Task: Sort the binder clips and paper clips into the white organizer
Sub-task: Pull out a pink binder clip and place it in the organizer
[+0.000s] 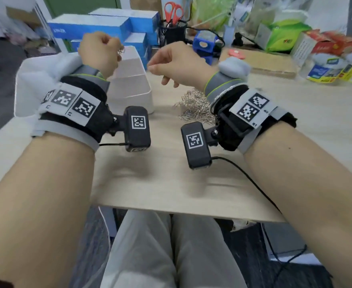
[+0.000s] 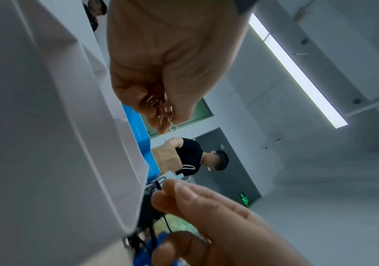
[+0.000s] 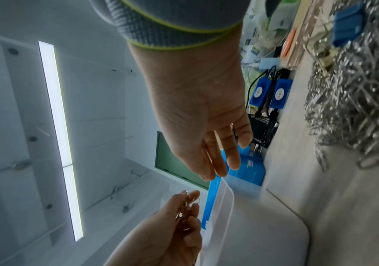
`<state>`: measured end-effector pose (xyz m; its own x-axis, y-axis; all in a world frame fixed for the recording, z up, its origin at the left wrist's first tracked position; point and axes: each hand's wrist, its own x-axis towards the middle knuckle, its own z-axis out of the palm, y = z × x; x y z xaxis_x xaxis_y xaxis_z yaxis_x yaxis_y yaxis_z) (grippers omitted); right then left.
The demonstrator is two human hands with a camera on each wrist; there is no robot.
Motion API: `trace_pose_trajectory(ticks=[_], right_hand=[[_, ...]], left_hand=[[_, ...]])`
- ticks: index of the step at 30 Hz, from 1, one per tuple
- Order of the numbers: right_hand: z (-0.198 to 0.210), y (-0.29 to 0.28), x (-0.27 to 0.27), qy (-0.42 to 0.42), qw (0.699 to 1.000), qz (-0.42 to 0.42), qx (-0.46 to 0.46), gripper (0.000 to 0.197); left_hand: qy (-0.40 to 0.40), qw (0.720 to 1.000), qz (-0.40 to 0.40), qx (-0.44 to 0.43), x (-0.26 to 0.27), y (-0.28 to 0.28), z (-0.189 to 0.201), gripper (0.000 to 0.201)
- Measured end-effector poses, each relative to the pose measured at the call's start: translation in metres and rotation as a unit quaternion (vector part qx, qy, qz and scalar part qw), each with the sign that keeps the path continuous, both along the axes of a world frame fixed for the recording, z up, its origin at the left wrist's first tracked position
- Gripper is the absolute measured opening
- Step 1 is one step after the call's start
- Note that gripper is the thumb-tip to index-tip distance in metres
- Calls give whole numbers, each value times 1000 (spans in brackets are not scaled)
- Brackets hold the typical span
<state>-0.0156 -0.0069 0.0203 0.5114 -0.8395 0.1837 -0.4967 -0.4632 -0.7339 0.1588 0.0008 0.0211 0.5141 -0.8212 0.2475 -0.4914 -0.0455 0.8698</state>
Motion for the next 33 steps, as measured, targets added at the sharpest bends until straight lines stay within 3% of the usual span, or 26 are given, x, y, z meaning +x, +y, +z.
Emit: trace_pose_trajectory(ticks=[4, 7, 12, 17, 21, 27, 33], right_hand=[[-6, 0, 9, 19, 1000, 16, 0, 18], [-7, 1, 11, 10, 1000, 25, 3, 18], [-10, 3, 15, 8, 999, 53, 6, 15], [-15, 5, 16, 21, 998, 62, 17, 15], [-15, 7, 14, 35, 997, 71, 19, 17], [-15, 9, 10, 30, 995, 88, 23, 18], [-14, 13, 4, 25, 995, 93, 33, 20]], left_hand=[[-28, 998, 27, 41, 17, 3, -2, 37], [-112, 990, 45, 75, 30, -1, -10, 37], [-317, 927, 112, 164, 37, -13, -7, 26], [-391, 888, 92, 223, 29, -14, -8, 12], [-387, 889, 103, 224, 19, -9, -6, 17], [-319, 920, 118, 195, 2, 3, -3, 40], [-262, 946, 110, 154, -6, 12, 0, 36]])
